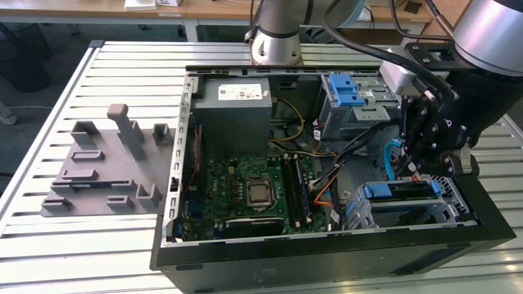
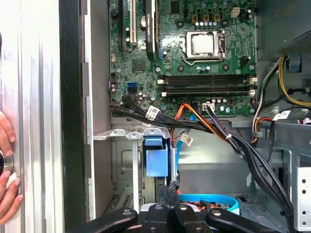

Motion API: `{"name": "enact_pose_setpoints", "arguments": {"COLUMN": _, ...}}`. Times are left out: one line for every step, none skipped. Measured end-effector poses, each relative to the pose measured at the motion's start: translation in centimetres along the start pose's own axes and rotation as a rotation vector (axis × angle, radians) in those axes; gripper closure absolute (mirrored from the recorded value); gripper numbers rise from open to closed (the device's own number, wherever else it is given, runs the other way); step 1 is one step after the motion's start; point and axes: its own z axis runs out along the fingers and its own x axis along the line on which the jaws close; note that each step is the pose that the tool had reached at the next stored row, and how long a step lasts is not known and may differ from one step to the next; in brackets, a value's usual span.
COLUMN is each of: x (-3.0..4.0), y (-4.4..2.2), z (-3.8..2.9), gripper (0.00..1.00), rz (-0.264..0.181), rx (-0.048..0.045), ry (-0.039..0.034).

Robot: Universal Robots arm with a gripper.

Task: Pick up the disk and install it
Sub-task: 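Insert the second disk wire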

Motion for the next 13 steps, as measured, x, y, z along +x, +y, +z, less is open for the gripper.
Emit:
{"name": "enact_pose_setpoints", "arguments": {"x": 0.0, "y": 0.0, "z": -0.05, "gripper": 0.89, "rz": 0.0, "rx": 0.0, "ry": 0.0}}
{"name": "enact_pose_setpoints", "arguments": {"x": 0.0, "y": 0.0, "z": -0.1, "gripper": 0.89, "rz": 0.0, "rx": 0.0, "ry": 0.0}}
{"name": "enact_pose_setpoints", "arguments": {"x": 0.0, "y": 0.0, "z": -0.15, "gripper": 0.89, "rz": 0.0, "rx": 0.0, "ry": -0.0001}}
{"name": "enact_pose_setpoints", "arguments": {"x": 0.0, "y": 0.0, "z": -0.2, "gripper": 0.89, "rz": 0.0, "rx": 0.0, "ry": -0.0001}}
{"name": "enact_pose_setpoints", "arguments": {"x": -0.01, "y": 0.01, "z": -0.25, "gripper": 0.89, "rz": 0.0, "rx": 0.0, "ry": -0.0001}}
{"name": "enact_pose_setpoints", "arguments": {"x": -0.01, "y": 0.01, "z": -0.3, "gripper": 0.89, "rz": 0.0, "rx": 0.0, "ry": 0.0}}
{"name": "enact_pose_setpoints", "arguments": {"x": -0.01, "y": 0.02, "z": -0.35, "gripper": 0.89, "rz": 0.0, "rx": 0.0, "ry": -0.0001}}
{"name": "enact_pose_setpoints", "arguments": {"x": -0.02, "y": 0.02, "z": -0.38, "gripper": 0.89, "rz": 0.0, "rx": 0.0, "ry": -0.0002}}
{"name": "enact_pose_setpoints", "arguments": {"x": -0.03, "y": 0.03, "z": -0.41, "gripper": 0.89, "rz": 0.0, "rx": 0.0, "ry": -0.0002}}
{"name": "enact_pose_setpoints", "arguments": {"x": -0.03, "y": 0.04, "z": -0.45, "gripper": 0.89, "rz": 0.0, "rx": 0.0, "ry": -0.0001}}
{"name": "enact_pose_setpoints", "arguments": {"x": -0.04, "y": 0.05, "z": -0.49, "gripper": 0.89, "rz": 0.0, "rx": -0.0001, "ry": -0.0001}}
{"name": "enact_pose_setpoints", "arguments": {"x": -0.05, "y": 0.05, "z": -0.52, "gripper": 0.89, "rz": 0.0, "rx": 0.0, "ry": 0.0}}
{"name": "enact_pose_setpoints", "arguments": {"x": -0.07, "y": 0.06, "z": -0.55, "gripper": 0.89, "rz": 0.0, "rx": 0.0, "ry": 0.0001}}
